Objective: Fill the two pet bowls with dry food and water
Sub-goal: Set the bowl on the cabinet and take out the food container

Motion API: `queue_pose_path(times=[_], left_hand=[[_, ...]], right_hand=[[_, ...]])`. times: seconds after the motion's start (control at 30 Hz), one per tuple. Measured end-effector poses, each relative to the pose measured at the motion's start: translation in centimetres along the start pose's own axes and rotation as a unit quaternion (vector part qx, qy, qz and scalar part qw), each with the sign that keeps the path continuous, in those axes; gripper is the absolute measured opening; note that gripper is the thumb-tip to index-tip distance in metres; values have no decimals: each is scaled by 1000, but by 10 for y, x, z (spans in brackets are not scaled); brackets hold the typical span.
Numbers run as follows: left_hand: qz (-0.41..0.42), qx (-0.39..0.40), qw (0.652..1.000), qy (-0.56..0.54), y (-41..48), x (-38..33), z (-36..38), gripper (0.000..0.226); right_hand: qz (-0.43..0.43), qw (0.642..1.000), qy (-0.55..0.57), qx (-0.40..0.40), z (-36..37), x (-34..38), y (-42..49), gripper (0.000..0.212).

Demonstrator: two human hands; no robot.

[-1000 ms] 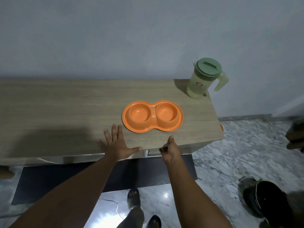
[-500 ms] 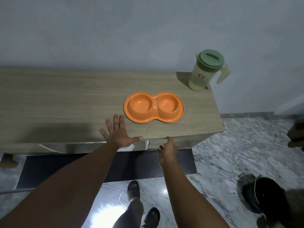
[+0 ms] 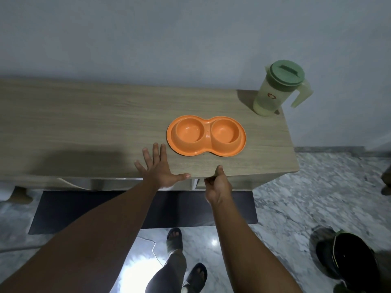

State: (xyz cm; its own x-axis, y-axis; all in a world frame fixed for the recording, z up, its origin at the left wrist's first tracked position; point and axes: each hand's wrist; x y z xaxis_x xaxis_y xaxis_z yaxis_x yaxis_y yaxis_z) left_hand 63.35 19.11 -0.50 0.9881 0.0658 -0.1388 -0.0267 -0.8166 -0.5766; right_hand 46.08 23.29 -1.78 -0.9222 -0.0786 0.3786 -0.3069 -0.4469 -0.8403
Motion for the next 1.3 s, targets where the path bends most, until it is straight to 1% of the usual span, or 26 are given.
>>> queue_pose_path(times=[0.1, 0.17, 0.23, 0.33, 0.37, 0.47, 0.5, 0.53, 0.6, 0.67, 0.77, 0.9, 0.97, 1.03, 1.13, 1.23, 1.3], left_hand=[[-3, 4, 1000, 5, 2, -1, -2, 146], [-7, -2, 1000, 11, 3, 0, -2, 145], [-3, 9, 1000, 1, 1, -1, -4, 146], [-2, 5, 1000, 1, 0, -1, -3, 147], [-3, 6, 1000, 2, 0, -1, -4, 147], [-4, 6, 1000, -2, -1, -2, -5, 147], [-2, 7, 1000, -3, -2, -2, -4, 147], [-1, 7, 1000, -5, -2, -2, -4, 147], [-2, 6, 1000, -7, -1, -1, -3, 148], [-4, 5, 1000, -9, -1, -2, -3, 148], [-4, 11, 1000, -10, -3, -2, -6, 149], [-6, 16, 1000, -9, -5, -1, -8, 149], [-8, 14, 1000, -9, -6, -1, -9, 150], [-5, 23, 1000, -10, -7, -1, -12, 151], [-8, 26, 1000, -8, -10, -1, -12, 151], [-6, 33, 999, -4, -11, -4, -10, 151], [-9, 35, 999, -2, -11, -5, -9, 151]], right_hand=[[-9, 1000, 0, 2, 2, 0, 1, 32], [-12, 1000, -17, 21, 1, -2, -1, 34], [-30, 999, -37, 18, -9, -3, 2, 37], [-64, 995, -75, -20, -21, -5, -3, 53], [-65, 994, -75, -38, -24, -7, -2, 49], [-50, 992, -90, -80, -27, -15, -4, 26], [-50, 990, -104, -83, -27, -18, -5, 25], [-49, 989, -112, -86, -24, -21, -6, 32], [-52, 987, -121, -94, -19, -26, -9, 60], [-65, 982, -136, -116, -16, -26, -10, 72], [-94, 972, -168, -131, -19, -21, -14, 78], [-138, 960, -209, -122, -41, 0, -10, 76], [-178, 945, -242, -126, -59, 19, -12, 67], [-218, 920, -292, -145, -74, 43, -18, 56], [-274, 877, -358, -168, -101, 75, -16, 51], [-309, 832, -399, -232, -126, 104, -13, 33], [-305, 804, -431, -273, -140, 122, -12, 37]])
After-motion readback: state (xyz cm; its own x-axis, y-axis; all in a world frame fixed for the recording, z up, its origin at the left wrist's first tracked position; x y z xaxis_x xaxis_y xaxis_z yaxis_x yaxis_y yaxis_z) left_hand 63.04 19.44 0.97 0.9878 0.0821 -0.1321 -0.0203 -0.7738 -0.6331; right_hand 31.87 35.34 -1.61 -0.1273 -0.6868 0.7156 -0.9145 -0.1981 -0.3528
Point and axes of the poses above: each hand's wrist, its own y-axis towards the middle knuckle, its own z-axis out of the palm, x = y × z, and after that the axes turned 12 degrees about y, right-handed
